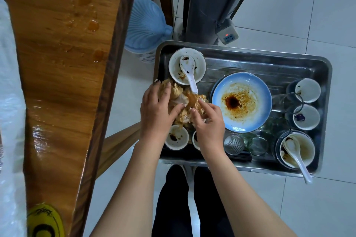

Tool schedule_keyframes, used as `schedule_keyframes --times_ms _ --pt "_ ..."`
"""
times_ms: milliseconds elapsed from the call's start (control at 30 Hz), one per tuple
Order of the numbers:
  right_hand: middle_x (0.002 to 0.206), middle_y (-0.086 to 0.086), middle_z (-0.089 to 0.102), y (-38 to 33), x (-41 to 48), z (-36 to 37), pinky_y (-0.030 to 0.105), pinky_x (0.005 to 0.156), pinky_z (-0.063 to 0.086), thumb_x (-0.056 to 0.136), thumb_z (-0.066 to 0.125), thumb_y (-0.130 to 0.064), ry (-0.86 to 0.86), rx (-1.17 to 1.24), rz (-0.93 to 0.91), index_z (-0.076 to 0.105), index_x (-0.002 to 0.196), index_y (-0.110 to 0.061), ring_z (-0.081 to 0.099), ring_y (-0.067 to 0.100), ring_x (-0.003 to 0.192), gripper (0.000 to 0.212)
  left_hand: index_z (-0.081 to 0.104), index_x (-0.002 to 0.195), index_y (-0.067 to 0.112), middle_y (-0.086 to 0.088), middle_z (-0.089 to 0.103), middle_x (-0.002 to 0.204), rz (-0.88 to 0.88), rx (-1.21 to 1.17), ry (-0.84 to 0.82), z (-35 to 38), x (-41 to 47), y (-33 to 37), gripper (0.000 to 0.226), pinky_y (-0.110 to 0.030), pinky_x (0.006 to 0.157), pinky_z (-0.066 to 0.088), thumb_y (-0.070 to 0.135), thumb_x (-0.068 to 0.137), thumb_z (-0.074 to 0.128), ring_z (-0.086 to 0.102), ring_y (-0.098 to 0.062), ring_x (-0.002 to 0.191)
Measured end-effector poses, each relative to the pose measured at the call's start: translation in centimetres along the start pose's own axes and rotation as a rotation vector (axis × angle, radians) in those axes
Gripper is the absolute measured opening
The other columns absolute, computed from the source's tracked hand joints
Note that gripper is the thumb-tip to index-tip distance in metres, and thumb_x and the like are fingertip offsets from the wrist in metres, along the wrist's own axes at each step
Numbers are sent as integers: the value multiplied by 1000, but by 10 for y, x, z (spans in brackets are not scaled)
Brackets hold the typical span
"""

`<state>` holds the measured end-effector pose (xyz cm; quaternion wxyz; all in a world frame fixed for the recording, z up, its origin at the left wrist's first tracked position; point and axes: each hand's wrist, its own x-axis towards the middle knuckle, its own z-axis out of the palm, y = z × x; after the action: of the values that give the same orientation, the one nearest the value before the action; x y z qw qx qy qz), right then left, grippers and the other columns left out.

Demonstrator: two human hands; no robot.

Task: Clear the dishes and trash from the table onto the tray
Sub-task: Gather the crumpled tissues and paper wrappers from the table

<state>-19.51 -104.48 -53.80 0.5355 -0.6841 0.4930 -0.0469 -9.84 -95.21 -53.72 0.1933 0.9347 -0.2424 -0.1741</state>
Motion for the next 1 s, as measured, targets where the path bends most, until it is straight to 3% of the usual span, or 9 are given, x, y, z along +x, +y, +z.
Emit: schedule_keyframes --times_ms 100,233,333,467,600,767,900,1000 --pt "105 -6 55 -3 1 -2 8 75 41 92 62 -20 -30 -2 -3 62 126 -21 52 6 85 34 45 141 8 -17 35 150 -39 -90 -103 4 -5 3 70 -46 106 36 39 83 69 30 -34 138" --pt "100 -13 59 -5 3 -3 5 80 42 95 57 -21 -79 29 44 64 123 -17 55 -4 93 29 27 150 17 -5 14 159 -66 -116 -239 11 -1 3 81 -41 114 28 38 84 68 16 -23 145" --pt "93 -24 57 -5 5 -5 0 73 39 97 53 -23 -110 76 88 65 122 -17 52 -14 89 28 18 152 23 2 8 161 -88 -116 -338 7 10 0 88 -40 112 29 36 83 71 19 -22 145" --pt "99 -13 63 -5 8 -7 -1 72 40 96 56 -25 -128 114 125 66 120 -18 56 -8 91 27 18 152 22 2 9 161 -86 -107 -383 -1 15 -1 88 -39 110 30 35 83 70 23 -23 144" --pt "106 -1 61 -6 9 -8 3 72 42 91 62 -25 -103 50 70 66 118 -15 56 -7 83 29 11 153 21 1 5 161 -93 -113 -315 -2 6 1 90 -38 113 25 36 85 67 12 -20 147" --pt "109 0 59 -12 10 -13 21 80 50 90 64 -28 -99 37 70 64 120 -17 56 -2 81 32 7 153 25 3 6 161 -130 -137 -257 -8 -5 11 91 -34 115 20 36 85 66 4 -16 148" --pt "112 0 56 -17 9 -20 6 73 44 90 64 -30 -110 -3 60 60 124 -16 52 -12 77 38 12 153 23 3 9 161 -144 -171 -258 -15 -7 19 82 -33 115 21 31 90 63 7 -16 147" --pt "117 1 55 -25 7 -32 13 77 42 89 64 -34 -117 -26 58 58 127 -16 51 -5 82 42 14 153 24 3 8 161 -180 -195 -270 -25 -10 27 77 -35 115 20 30 92 61 8 -16 147"
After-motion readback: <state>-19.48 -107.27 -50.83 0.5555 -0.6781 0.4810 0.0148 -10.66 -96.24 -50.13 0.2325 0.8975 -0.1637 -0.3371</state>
